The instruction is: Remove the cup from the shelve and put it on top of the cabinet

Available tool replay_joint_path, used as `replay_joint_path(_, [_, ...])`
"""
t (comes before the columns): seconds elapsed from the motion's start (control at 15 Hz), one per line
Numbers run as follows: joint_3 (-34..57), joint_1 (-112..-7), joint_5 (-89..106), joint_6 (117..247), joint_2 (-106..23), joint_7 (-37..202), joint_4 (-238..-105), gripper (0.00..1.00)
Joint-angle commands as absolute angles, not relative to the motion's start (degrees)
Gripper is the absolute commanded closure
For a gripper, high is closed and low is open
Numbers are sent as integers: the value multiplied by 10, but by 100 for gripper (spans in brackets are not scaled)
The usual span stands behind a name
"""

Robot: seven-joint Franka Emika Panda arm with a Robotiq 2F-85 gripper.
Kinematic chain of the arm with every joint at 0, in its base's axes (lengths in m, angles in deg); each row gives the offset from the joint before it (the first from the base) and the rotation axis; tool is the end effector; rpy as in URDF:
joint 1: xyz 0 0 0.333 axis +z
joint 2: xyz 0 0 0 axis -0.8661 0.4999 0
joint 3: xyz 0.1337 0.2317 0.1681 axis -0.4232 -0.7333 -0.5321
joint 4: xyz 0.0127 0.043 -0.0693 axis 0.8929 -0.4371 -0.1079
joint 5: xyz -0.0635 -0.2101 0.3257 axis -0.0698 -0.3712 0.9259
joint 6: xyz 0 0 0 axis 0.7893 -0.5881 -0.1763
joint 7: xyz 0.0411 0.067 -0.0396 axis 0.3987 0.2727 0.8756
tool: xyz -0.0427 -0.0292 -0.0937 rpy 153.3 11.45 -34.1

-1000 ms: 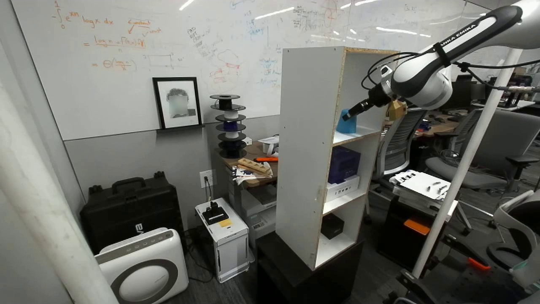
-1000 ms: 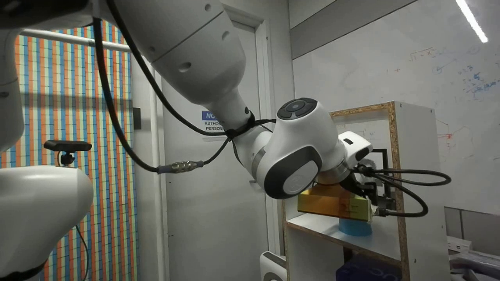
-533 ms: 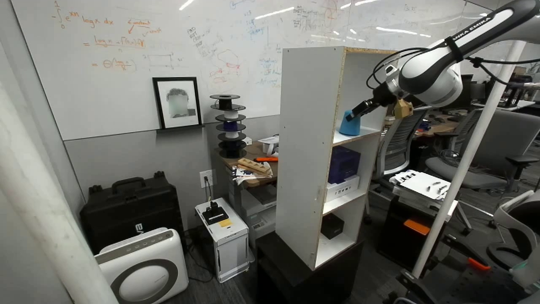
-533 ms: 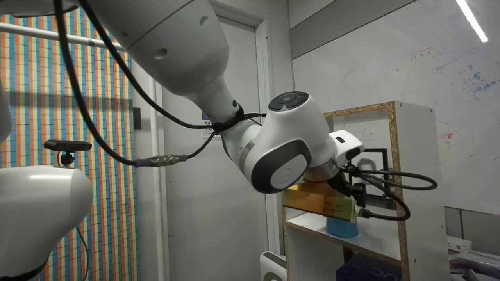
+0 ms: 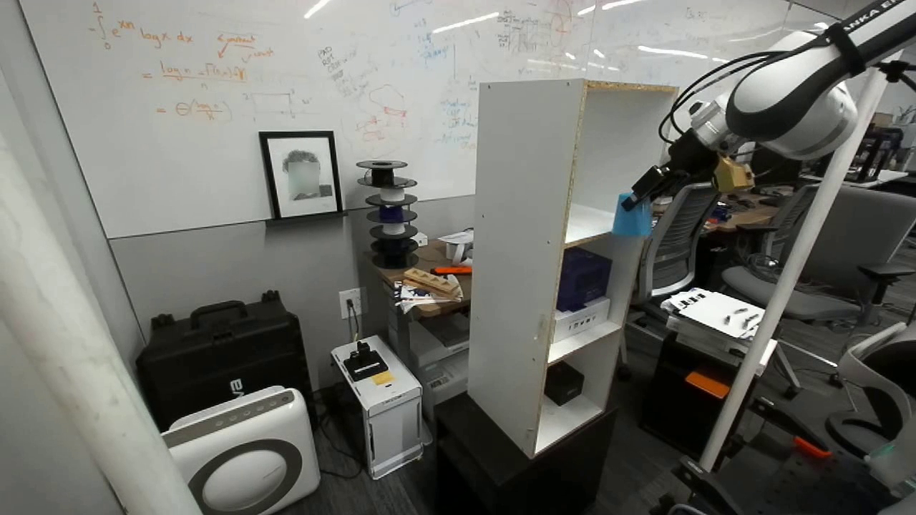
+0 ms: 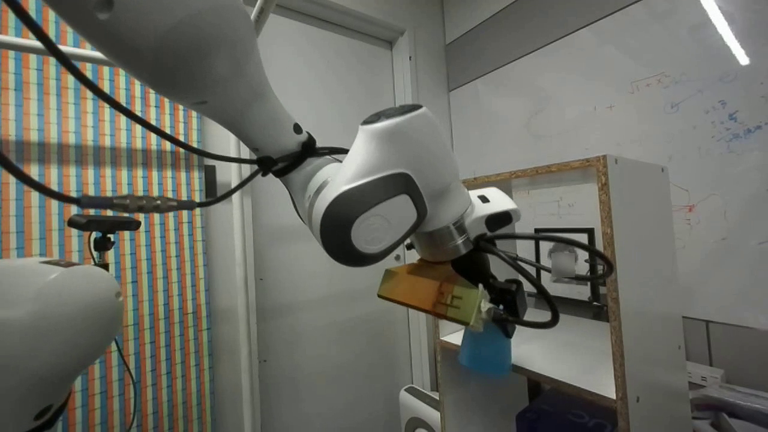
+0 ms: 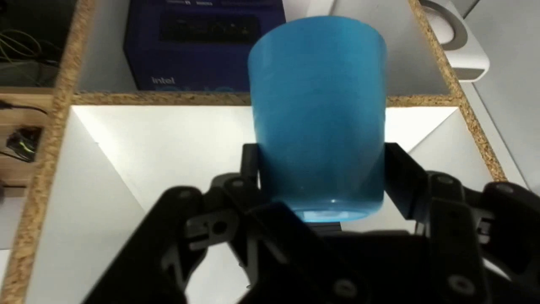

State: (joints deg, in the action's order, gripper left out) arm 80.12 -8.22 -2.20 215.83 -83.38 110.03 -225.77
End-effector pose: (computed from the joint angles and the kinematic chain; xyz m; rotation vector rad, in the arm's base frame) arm 0.4533 -0.1615 0.3761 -2.8953 -0.2386 -0.9483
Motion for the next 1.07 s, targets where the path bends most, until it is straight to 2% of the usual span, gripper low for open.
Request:
replay_joint_path(0.0, [671, -239, -107, 2096, -822, 1016, -2252, 55])
replay_joint_path(0.2, [552, -375, -190, 1960, -889, 972, -2238, 55])
replay_joint_path(0.27, [532, -392, -200, 1915, -917, 983, -2233, 55])
replay_joint_path(0.4, [425, -491, -113, 1856, -939, 1064, -2225, 55])
replay_joint_path(0.6, [344, -569, -50, 1770, -1004, 1121, -2196, 55])
replay_joint_path(0.73, [315, -602, -33, 1755, -1034, 1141, -2166, 55])
replay_joint_path(1.0, [316, -626, -35, 1841, -1059, 1153, -2133, 55])
